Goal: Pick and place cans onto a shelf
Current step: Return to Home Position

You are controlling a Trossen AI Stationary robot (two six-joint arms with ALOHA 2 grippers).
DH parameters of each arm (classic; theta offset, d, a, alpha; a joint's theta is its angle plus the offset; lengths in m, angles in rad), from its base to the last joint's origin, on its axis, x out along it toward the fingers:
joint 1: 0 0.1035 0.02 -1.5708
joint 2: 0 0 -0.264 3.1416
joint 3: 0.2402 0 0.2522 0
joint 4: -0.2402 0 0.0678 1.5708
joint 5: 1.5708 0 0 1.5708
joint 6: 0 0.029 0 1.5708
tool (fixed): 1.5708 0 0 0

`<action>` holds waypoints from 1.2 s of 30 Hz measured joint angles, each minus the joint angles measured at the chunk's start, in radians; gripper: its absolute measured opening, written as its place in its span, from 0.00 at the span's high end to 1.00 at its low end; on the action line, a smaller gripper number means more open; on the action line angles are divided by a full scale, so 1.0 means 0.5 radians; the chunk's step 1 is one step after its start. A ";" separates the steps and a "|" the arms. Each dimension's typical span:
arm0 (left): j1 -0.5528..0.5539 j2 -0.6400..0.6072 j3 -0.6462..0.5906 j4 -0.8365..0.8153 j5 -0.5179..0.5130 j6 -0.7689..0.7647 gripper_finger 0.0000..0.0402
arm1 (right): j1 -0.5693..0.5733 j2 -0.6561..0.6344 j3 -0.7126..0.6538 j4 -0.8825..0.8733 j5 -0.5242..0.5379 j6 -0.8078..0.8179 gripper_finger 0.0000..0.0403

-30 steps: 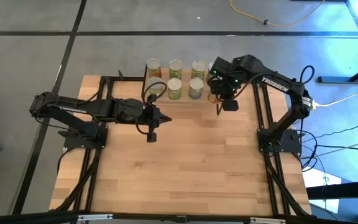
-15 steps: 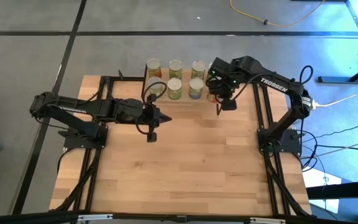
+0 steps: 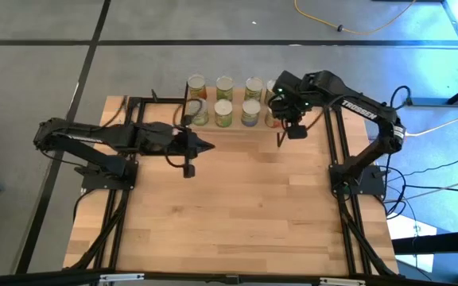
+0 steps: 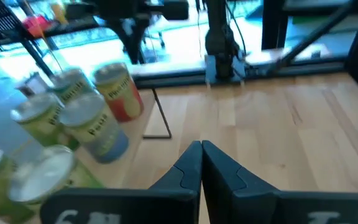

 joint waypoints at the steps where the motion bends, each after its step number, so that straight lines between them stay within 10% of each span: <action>1: 0.000 -0.036 0.000 -0.002 -0.006 0.000 1.00 | -0.001 -0.029 0.000 0.002 0.000 0.000 1.00; 14: 0.000 -0.608 0.002 -0.375 -0.082 0.129 1.00 | 0.002 -0.537 0.000 0.333 -0.487 0.308 1.00; 26: 0.000 -1.178 0.003 -1.011 0.331 -0.183 1.00 | 0.004 -0.830 -0.016 0.468 -0.807 0.525 1.00; 36: 0.000 -1.508 0.000 -1.128 0.472 -0.330 1.00 | 0.004 -1.113 -0.636 0.979 -0.980 0.689 1.00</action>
